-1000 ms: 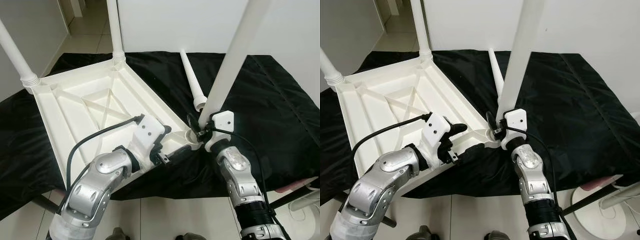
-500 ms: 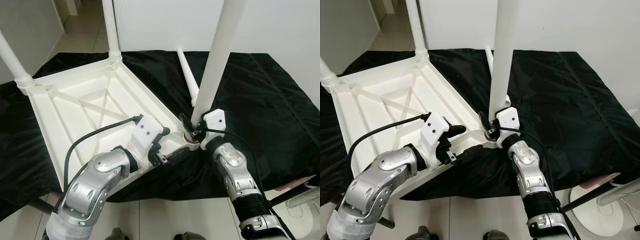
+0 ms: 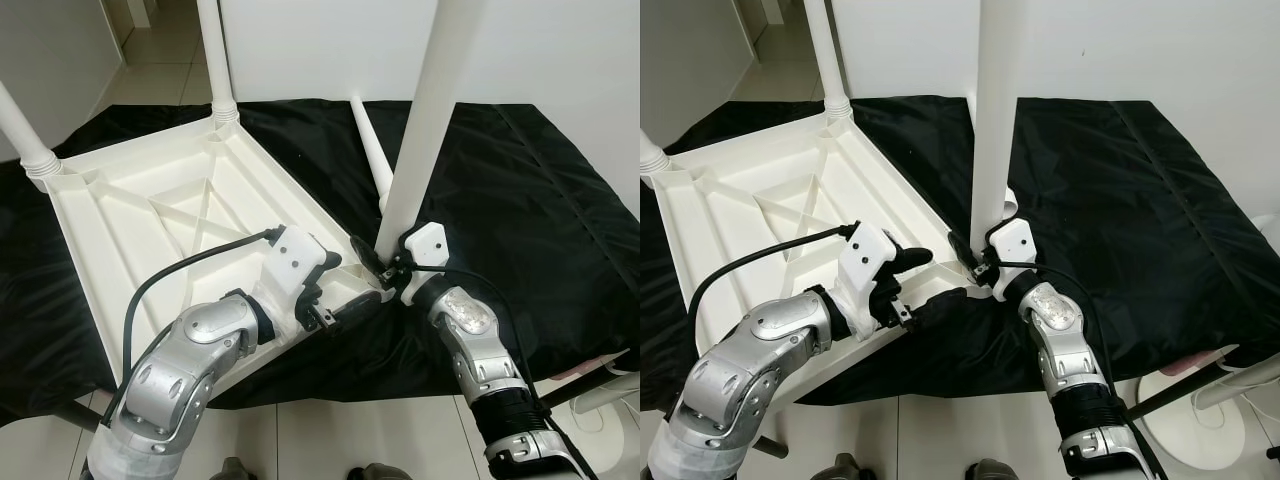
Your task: Building children table
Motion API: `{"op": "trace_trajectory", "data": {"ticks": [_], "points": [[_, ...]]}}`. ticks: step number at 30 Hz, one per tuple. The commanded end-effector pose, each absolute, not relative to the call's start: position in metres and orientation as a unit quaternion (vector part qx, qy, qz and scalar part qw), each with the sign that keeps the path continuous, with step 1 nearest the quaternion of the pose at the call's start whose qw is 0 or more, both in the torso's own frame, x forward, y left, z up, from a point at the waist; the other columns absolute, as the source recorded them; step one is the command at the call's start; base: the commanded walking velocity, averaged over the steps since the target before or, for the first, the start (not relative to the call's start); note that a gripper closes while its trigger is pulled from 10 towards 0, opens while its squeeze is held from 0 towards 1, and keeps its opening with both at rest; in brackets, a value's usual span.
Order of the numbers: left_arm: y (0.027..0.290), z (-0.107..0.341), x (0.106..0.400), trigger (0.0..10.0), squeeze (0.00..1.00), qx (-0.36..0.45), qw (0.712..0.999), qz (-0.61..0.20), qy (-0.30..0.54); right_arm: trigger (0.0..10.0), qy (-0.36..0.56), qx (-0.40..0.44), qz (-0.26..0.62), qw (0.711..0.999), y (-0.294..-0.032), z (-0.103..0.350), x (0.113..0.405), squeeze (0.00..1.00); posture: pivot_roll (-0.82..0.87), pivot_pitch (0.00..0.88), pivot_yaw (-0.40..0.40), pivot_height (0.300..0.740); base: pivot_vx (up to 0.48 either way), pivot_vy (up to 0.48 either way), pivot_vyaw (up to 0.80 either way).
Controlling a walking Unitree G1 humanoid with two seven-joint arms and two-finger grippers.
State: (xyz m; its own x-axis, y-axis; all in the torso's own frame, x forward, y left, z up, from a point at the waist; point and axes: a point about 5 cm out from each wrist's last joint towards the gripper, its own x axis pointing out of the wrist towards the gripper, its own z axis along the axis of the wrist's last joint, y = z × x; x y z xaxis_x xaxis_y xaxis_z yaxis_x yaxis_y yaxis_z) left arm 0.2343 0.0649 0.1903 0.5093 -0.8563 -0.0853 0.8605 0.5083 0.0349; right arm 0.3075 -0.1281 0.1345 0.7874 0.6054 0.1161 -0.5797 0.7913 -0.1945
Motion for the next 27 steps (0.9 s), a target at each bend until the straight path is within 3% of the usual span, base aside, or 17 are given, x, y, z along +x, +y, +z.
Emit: {"op": "trace_trajectory", "data": {"ticks": [1, 17, 27], "points": [[0.066, 0.195, 0.235, 10.0, 0.00, 0.041, 0.873, -0.485, 0.022, 10.0, -0.034, -0.040, 0.322, 0.945, -0.127, 0.116, 0.305, 0.00, 0.00, 0.051, 0.016, 0.740, 0.000, 0.000, 0.00], [0.067, 0.198, 0.234, 10.0, 0.00, 0.041, 0.877, -0.479, 0.021, 10.0, 0.023, 0.026, 0.301, 0.953, -0.128, 0.114, 0.313, 0.00, 0.01, 0.055, 0.005, 0.740, 0.000, 0.000, 0.00], [0.067, 0.198, 0.232, 10.0, 0.00, 0.041, 0.878, -0.477, 0.018, 10.0, 0.003, 0.016, 0.262, 0.965, -0.118, 0.113, 0.305, 0.00, 0.01, 0.052, -0.015, 0.740, 0.000, 0.000, 0.00]]}}
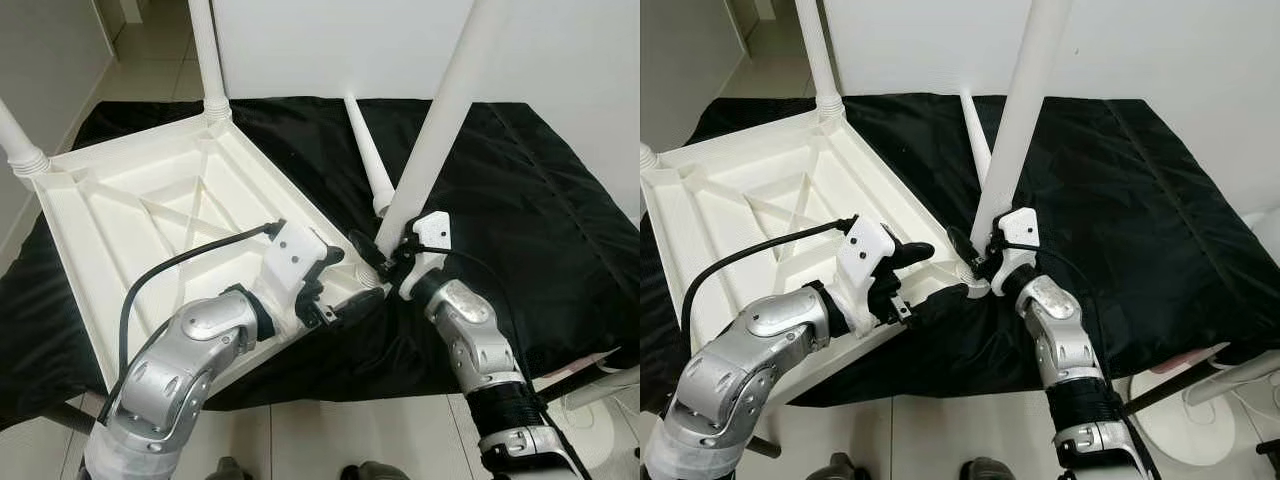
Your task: Building children table
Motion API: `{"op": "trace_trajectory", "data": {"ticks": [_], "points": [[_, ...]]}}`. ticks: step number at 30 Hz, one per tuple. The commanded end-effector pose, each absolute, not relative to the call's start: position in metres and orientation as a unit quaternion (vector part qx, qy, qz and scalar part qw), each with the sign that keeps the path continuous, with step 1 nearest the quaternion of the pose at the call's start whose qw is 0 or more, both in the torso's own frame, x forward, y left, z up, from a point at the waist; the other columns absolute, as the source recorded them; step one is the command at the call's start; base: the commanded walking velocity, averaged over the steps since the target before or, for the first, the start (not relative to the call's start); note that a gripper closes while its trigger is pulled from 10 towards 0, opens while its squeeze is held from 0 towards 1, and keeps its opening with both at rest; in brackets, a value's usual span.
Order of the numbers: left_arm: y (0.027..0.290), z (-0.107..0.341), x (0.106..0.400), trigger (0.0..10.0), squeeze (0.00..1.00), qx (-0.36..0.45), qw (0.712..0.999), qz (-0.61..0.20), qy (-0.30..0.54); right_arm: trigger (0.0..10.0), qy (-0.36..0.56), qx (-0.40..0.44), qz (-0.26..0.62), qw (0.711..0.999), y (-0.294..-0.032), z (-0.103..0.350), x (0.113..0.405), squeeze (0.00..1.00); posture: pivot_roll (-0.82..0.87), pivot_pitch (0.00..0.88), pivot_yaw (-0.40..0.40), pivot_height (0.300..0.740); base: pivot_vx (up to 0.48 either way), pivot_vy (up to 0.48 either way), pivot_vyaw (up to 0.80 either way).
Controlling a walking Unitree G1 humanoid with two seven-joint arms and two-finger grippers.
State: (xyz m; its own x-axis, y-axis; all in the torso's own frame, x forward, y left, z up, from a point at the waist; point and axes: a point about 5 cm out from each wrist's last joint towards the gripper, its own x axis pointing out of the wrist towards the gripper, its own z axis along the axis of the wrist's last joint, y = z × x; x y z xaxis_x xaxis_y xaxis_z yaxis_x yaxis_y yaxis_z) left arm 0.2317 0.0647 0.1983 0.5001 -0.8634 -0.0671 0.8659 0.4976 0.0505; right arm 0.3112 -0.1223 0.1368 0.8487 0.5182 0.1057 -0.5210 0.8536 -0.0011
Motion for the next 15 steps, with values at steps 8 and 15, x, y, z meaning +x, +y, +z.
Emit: {"op": "trace_trajectory", "data": {"ticks": [8, 15], "points": [[0.0658, 0.1984, 0.2319, 10.0, 0.00, 0.040, 0.878, -0.476, 0.016, 10.0, -0.008, 0.026, 0.203, 0.979, -0.1114, 0.1151, 0.2999, 0.00, 0.01, 0.048, -0.019, 0.740, 0.000, 0.000, 0.00], [0.0632, 0.1978, 0.2318, 10.0, 0.00, 0.041, 0.875, -0.482, 0.014, 10.0, 0.012, 0.043, 0.039, 0.998, -0.1122, 0.1187, 0.3055, 0.00, 0.00, 0.036, -0.028, 0.740, 0.000, 0.000, 0.00]]}}
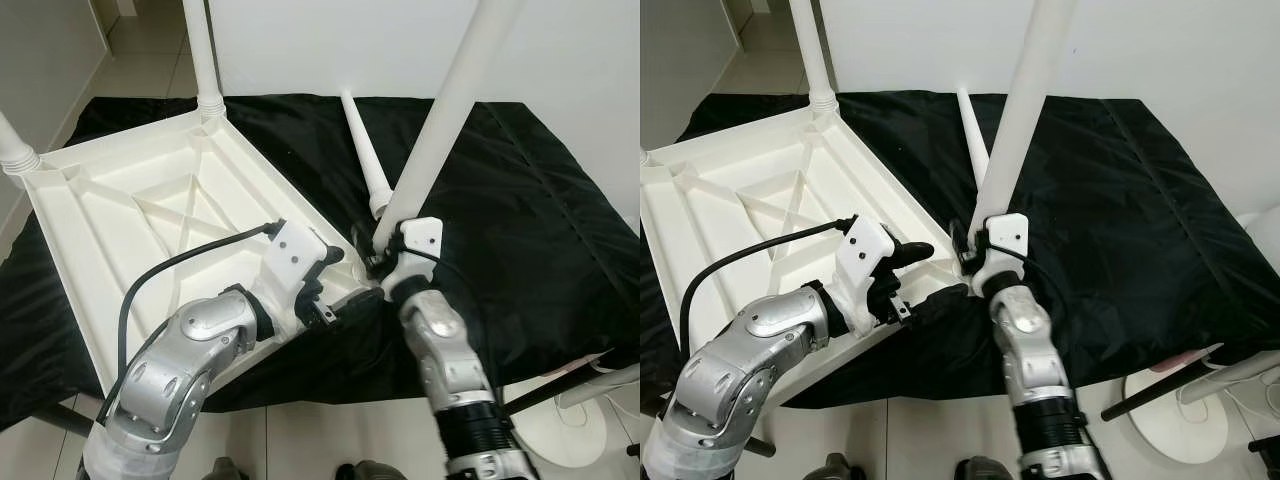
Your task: Building children table
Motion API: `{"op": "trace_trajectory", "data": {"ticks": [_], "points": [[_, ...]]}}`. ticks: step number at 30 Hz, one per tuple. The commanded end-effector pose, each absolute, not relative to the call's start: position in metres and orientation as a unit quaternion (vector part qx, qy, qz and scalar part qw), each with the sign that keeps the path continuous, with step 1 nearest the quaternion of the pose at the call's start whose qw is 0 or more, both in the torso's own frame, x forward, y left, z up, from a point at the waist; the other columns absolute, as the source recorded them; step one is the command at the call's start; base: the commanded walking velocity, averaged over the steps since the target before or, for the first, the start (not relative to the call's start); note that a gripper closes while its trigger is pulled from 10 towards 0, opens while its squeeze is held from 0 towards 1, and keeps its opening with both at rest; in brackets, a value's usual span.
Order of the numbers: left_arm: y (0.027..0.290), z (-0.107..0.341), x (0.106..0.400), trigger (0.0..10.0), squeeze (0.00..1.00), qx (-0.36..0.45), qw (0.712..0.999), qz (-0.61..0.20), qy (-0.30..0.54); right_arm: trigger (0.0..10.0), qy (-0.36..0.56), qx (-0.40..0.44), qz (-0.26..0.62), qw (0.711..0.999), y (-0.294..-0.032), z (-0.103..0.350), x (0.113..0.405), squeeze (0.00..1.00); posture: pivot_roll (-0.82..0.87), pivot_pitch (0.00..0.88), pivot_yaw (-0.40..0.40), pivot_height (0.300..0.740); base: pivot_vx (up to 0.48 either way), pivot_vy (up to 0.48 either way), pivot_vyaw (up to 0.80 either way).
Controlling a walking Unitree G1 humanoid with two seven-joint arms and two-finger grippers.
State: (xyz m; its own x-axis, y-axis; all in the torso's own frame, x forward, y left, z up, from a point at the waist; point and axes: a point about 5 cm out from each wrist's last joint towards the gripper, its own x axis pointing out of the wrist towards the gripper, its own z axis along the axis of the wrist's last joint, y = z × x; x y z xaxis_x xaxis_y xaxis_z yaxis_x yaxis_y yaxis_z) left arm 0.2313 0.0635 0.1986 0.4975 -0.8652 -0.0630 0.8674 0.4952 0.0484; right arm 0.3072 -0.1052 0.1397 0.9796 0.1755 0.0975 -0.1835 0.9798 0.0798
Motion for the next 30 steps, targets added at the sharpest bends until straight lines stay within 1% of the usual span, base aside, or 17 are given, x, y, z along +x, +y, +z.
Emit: {"op": "trace_trajectory", "data": {"ticks": [1, 3, 5, 7, 10, 19, 20, 24, 25, 26, 30], "points": [[0.063, 0.198, 0.232, 10.0, 0.00, 0.041, 0.875, -0.482, 0.014, 10.0, 0.012, 0.043, 0.039, 0.998, -0.112, 0.119, 0.305, 0.00, 0.00, 0.036, -0.028, 0.740, 0.000, 0.000, 0.00], [0.062, 0.197, 0.232, 10.0, 0.00, 0.041, 0.874, -0.483, 0.013, 10.0, 0.019, 0.050, -0.007, 0.999, -0.108, 0.118, 0.305, 0.00, 0.00, 0.028, -0.034, 0.740, 0.000, 0.000, 0.00], [0.061, 0.197, 0.232, 10.0, 0.00, 0.041, 0.874, -0.484, 0.013, 10.0, 0.021, 0.052, -0.014, 0.998, -0.107, 0.118, 0.305, 0.00, 0.00, 0.028, -0.034, 0.740, 0.000, 0.000, 0.00], [0.061, 0.197, 0.232, 10.0, 0.00, 0.041, 0.874, -0.484, 0.012, 10.0, 0.007, 0.047, 0.009, 0.999, -0.097, 0.122, 0.303, 0.00, 0.00, 0.021, -0.038, 0.740, 0.000, 0.000, 0.00], [0.060, 0.197, 0.232, 10.0, 0.00, 0.042, 0.874, -0.483, 0.011, 10.0, -0.007, 0.038, 0.024, 0.999, -0.093, 0.126, 0.302, 0.00, 0.00, 0.017, -0.040, 0.740, 0.000, 0.000, 0.00], [0.060, 0.197, 0.233, 10.0, 0.00, 0.044, 0.874, -0.484, 0.008, 10.0, -0.009, 0.040, 0.019, 0.999, -0.098, 0.126, 0.301, 0.00, 0.00, 0.008, -0.042, 0.740, 0.000, 0.000, 0.00], [0.060, 0.197, 0.233, 10.0, 0.00, 0.046, 0.874, -0.484, 0.007, 10.0, -0.020, 0.040, 0.023, 0.999, -0.098, 0.128, 0.301, 0.05, 0.00, 0.005, -0.041, 0.740, 0.000, 0.000, 0.00], [0.059, 0.197, 0.233, 10.0, 0.00, 0.047, 0.874, -0.484, 0.006, 10.0, -0.032, 0.039, 0.029, 0.998, -0.099, 0.131, 0.300, 0.05, 0.00, 0.005, -0.041, 0.740, 0.000, 0.000, 0.00], [0.059, 0.197, 0.233, 10.0, 0.00, 0.048, 0.873, -0.485, 0.005, 10.0, -0.051, 0.048, 0.037, 0.997, -0.103, 0.137, 0.302, 1.00, 0.00, 0.002, -0.040, 0.740, 0.000, 0.000, 0.00], [0.059, 0.198, 0.232, 10.0, 0.00, 0.051, 0.871, -0.490, 0.004, 10.0, -0.087, 0.053, 0.060, 0.993, -0.117, 0.150, 0.306, 1.00, 0.00, 0.000, -0.038, 0.740, 0.000, 0.000, 0.00], [0.059, 0.198, 0.232, 10.0, 0.00, 0.052, 0.869, -0.492, 0.004, 10.0, -0.097, 0.043, 0.081, 0.991, -0.125, 0.155, 0.309, 1.00, -0.01, 0.000, -0.034, 0.740, 0.000, 0.000, 0.00]]}}
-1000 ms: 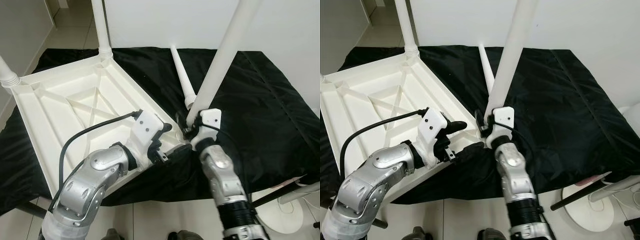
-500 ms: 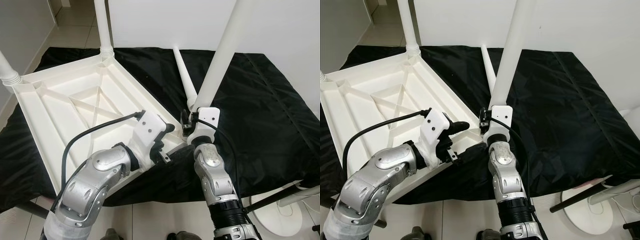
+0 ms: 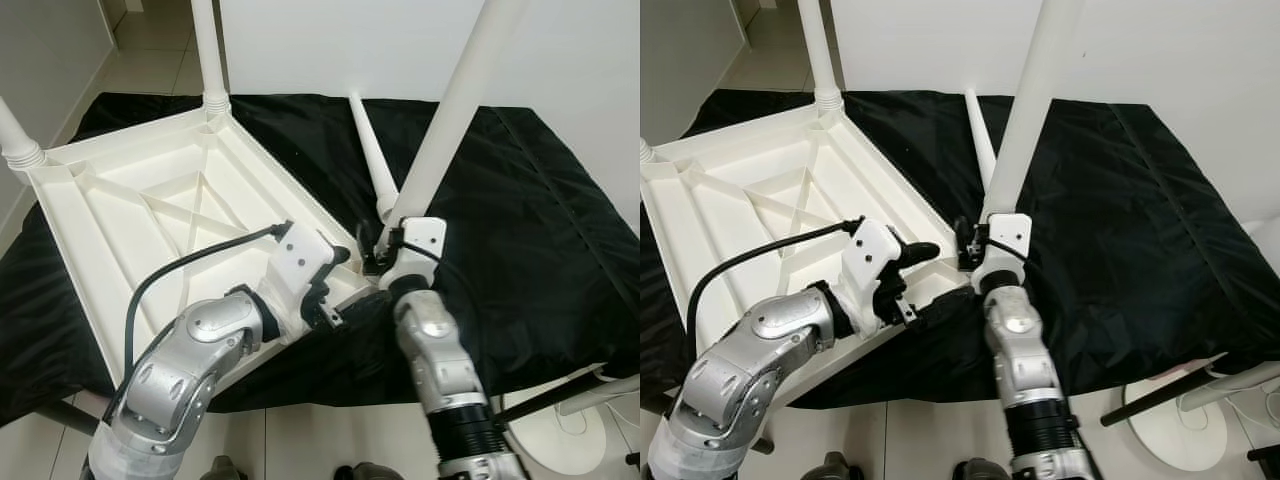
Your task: Building children table
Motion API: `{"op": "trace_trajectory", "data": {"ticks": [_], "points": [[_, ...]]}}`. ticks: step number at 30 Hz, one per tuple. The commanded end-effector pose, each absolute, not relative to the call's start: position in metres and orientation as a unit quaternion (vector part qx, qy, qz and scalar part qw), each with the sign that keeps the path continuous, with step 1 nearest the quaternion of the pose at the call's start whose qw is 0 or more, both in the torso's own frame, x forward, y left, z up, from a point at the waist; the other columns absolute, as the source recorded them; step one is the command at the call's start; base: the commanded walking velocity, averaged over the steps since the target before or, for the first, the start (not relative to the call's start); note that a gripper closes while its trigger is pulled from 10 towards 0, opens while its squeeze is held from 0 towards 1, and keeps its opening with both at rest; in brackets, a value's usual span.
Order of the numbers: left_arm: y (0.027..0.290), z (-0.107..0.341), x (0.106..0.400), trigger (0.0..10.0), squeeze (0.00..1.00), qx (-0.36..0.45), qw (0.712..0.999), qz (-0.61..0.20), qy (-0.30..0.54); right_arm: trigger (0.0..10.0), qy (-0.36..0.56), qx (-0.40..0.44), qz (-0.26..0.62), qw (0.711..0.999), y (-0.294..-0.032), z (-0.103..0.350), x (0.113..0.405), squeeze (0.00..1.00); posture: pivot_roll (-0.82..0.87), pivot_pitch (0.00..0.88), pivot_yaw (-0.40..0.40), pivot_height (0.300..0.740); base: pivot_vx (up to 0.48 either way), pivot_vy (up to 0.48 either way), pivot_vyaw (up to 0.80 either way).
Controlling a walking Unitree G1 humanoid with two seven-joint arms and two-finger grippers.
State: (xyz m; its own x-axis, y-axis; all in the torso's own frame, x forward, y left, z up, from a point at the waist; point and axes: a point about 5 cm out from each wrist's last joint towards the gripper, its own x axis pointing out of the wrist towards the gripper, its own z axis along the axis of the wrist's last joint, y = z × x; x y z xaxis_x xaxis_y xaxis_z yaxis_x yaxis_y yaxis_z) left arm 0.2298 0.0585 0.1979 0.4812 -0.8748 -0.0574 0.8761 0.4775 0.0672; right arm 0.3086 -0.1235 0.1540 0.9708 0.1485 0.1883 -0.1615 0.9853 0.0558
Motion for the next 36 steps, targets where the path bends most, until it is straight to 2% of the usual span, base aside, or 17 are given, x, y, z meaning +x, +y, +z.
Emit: {"op": "trace_trajectory", "data": {"ticks": [1, 2, 3, 11, 14, 17, 18, 19, 25, 35, 36], "points": [[0.059, 0.198, 0.232, 10.0, 0.00, 0.052, 0.869, -0.492, 0.004, 10.0, -0.097, 0.043, 0.081, 0.991, -0.125, 0.155, 0.309, 1.00, -0.01, 0.000, -0.034, 0.740, 0.000, 0.000, 0.00], [0.058, 0.198, 0.232, 10.0, 0.00, 0.052, 0.869, -0.492, 0.004, 10.0, -0.098, 0.036, 0.089, 0.991, -0.127, 0.156, 0.309, 1.00, -0.01, 0.000, -0.034, 0.740, 0.000, 0.000, 0.00], [0.058, 0.198, 0.232, 10.0, 0.00, 0.052, 0.869, -0.493, 0.003, 10.0, -0.100, 0.028, 0.106, 0.989, -0.131, 0.158, 0.310, 0.00, -0.01, 0.000, -0.034, 0.740, 0.000, 0.000, 0.00], [0.057, 0.200, 0.233, 10.0, 0.00, 0.053, 0.868, -0.494, 0.000, 10.0, -0.094, 0.017, 0.161, 0.982, -0.136, 0.158, 0.311, 0.00, -0.01, 0.000, -0.032, 0.740, 0.000, 0.000, 0.00], [0.057, 0.201, 0.234, 10.0, 0.00, 0.053, 0.868, -0.493, -0.003, 10.0, -0.077, -0.012, 0.243, 0.967, -0.138, 0.150, 0.312, 0.00, -0.01, 0.002, -0.024, 0.740, 0.000, 0.000, 0.00], [0.057, 0.202, 0.235, 10.0, 0.00, 0.053, 0.869, -0.492, -0.004, 10.0, -0.068, -0.022, 0.266, 0.961, -0.140, 0.146, 0.315, 0.00, -0.01, 0.002, -0.022, 0.740, 0.000, 0.000, 0.00], [0.057, 0.202, 0.236, 10.0, 0.00, 0.053, 0.869, -0.492, -0.005, 9.5, -0.058, -0.024, 0.283, 0.957, -0.142, 0.144, 0.318, 0.00, -0.01, 0.004, -0.016, 0.740, 0.000, 0.000, 0.00], [0.057, 0.203, 0.236, 10.0, 0.00, 0.053, 0.869, -0.491, -0.006, 0.0, -0.050, -0.029, 0.298, 0.953, -0.145, 0.141, 0.321, 0.00, -0.01, 0.005, -0.017, 0.740, 0.000, 0.000, 0.00], [0.058, 0.206, 0.239, 10.0, 0.00, 0.051, 0.873, -0.485, -0.013, 0.0, -0.050, -0.038, 0.316, 0.947, -0.153, 0.149, 0.335, 0.00, 0.00, 0.007, -0.022, 0.740, 0.000, 0.000, 0.00], [0.059, 0.207, 0.240, 10.0, 0.00, 0.052, 0.877, -0.477, -0.016, 0.0, -0.069, -0.035, 0.323, 0.943, -0.151, 0.156, 0.341, 0.00, 0.01, 0.009, -0.026, 0.740, 0.000, 0.000, 0.00], [0.060, 0.207, 0.240, 10.0, 0.00, 0.052, 0.878, -0.476, -0.016, 3.6, -0.071, -0.038, 0.324, 0.943, -0.151, 0.157, 0.341, 0.00, 0.01, 0.009, -0.026, 0.740, 0.000, 0.000, 0.00]]}}
